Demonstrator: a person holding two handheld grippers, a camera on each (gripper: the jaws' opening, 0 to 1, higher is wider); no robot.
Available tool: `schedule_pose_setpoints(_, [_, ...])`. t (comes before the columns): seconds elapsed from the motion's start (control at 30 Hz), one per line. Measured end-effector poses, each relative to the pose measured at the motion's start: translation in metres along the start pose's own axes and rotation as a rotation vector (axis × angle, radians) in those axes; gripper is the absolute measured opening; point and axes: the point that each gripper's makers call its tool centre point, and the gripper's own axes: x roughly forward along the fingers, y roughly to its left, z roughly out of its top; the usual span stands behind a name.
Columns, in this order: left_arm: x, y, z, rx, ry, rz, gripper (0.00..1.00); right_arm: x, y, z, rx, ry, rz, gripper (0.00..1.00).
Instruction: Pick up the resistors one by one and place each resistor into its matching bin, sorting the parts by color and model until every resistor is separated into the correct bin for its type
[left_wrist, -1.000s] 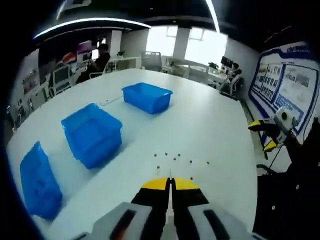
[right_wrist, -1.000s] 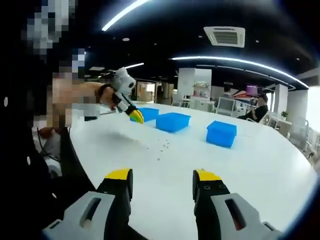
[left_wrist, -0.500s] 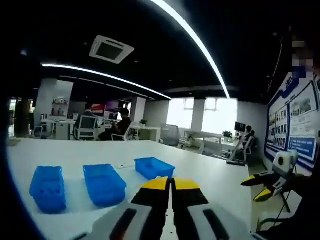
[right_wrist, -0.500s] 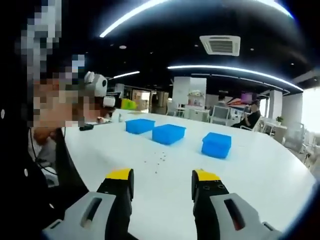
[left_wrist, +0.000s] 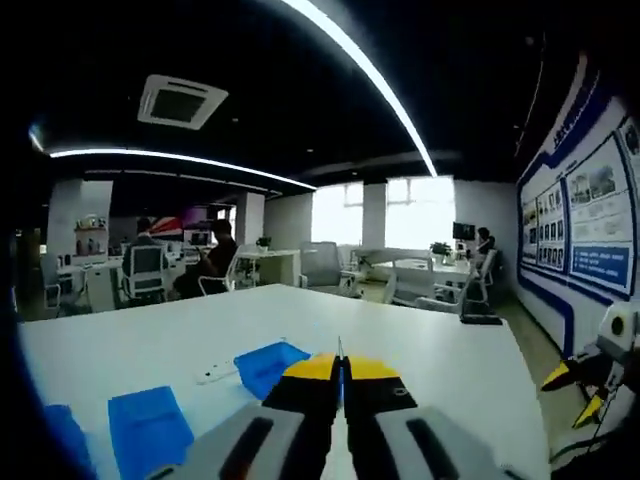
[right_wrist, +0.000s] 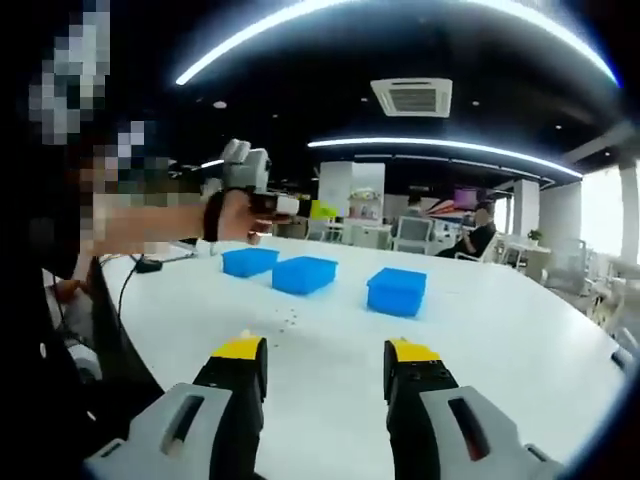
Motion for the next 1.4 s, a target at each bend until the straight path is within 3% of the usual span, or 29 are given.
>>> schedule_pose_setpoints(0.23, [0.07, 0.018, 0.003, -0.003, 0.05, 0.027, 0.05, -0.004, -0.016, -0.001, 0.002, -0.003, -0.035, 0.48])
schedule_pose_setpoints(0.5, [0.109, 0.016, -0.009, 0.013, 0.116, 0.045, 0.06, -0.008, -0.028, -0.005, 0.012, 0.009, -0.065, 0.48])
schedule_pose_setpoints(0.6, [0.114, 0.021, -0.013, 0.016, 0.122, 0.057, 0.15, -0.008, -0.028, -0.006, 0.014, 0.012, -0.065, 0.48])
schedule_pose_setpoints(0.7, [0.113, 0.026, -0.013, 0.024, 0.118, 0.075, 0.36, -0.007, -0.027, -0.006, 0.014, 0.013, -0.061, 0.48])
schedule_pose_setpoints(0.83, [0.098, 0.03, -0.012, 0.023, 0.103, 0.074, 0.39, -0.006, -0.027, -0.005, 0.014, 0.013, -0.058, 0.48])
schedule_pose_setpoints(1.13, [0.023, 0.026, -0.024, -0.016, 0.057, 0.054, 0.43, 0.005, -0.021, 0.004, -0.016, 0.005, -0.031, 0.48])
schedule_pose_setpoints(1.23, [-0.015, 0.02, -0.037, -0.041, 0.054, 0.052, 0.44, 0.009, -0.019, 0.008, -0.027, 0.001, -0.021, 0.48])
schedule_pose_setpoints(1.27, [-0.033, 0.015, -0.039, -0.079, 0.012, 0.048, 0.45, 0.011, -0.018, 0.009, -0.027, -0.003, -0.015, 0.48])
schedule_pose_setpoints(1.4, [-0.088, 0.006, -0.055, -0.098, -0.023, 0.047, 0.46, 0.015, -0.014, 0.013, -0.02, -0.016, 0.013, 0.49])
